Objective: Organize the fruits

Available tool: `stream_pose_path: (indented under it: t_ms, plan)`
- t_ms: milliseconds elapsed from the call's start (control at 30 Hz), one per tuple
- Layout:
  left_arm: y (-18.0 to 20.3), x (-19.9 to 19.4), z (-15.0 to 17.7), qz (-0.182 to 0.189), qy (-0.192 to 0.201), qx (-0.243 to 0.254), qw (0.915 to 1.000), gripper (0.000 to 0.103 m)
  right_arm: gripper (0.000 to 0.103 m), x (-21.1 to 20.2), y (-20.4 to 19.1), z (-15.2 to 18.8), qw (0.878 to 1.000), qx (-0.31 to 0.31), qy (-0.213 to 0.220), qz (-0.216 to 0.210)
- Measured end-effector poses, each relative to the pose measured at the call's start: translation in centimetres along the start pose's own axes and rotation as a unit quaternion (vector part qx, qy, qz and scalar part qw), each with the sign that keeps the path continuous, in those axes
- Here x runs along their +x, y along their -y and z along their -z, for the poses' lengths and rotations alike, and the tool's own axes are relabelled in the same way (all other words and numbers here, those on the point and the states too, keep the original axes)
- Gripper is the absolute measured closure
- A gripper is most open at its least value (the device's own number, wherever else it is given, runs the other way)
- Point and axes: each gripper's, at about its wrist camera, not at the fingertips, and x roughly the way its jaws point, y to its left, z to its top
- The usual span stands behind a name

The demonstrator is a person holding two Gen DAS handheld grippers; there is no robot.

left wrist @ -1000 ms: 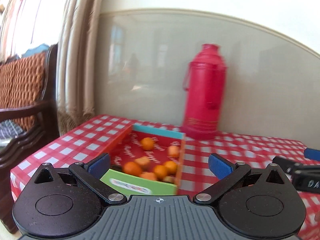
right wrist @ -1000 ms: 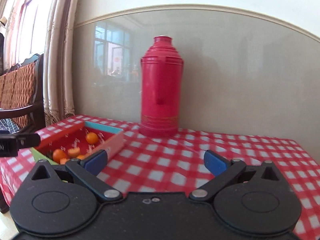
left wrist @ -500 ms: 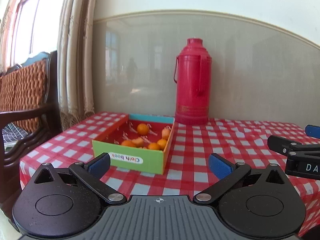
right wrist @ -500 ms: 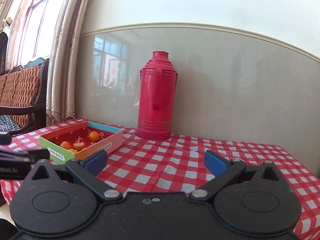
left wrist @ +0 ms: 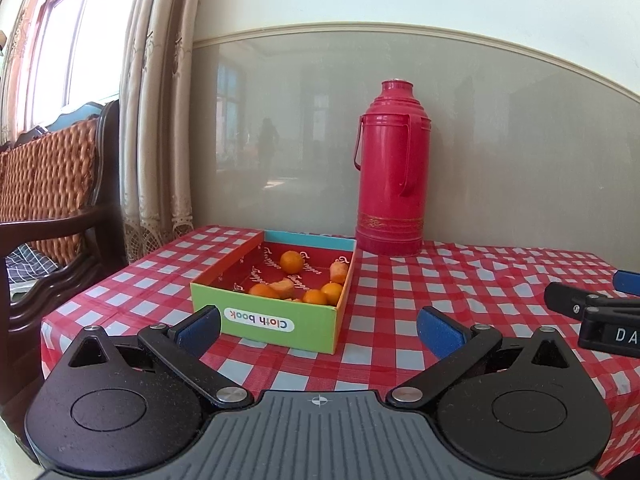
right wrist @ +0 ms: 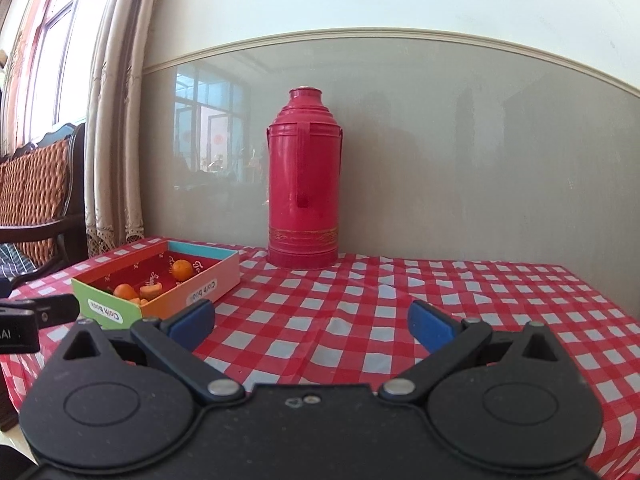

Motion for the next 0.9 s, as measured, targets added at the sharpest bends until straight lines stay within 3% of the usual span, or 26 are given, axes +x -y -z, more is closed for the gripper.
stream_pose_path:
  t_ms: [900]
  plan:
    - [-0.22,0.3,0.16,-0.001,-0.002,0.0,1.0,0.0,0.006,0.4,0.1,-0.19,1.0,-0.004,-0.009,-0.006]
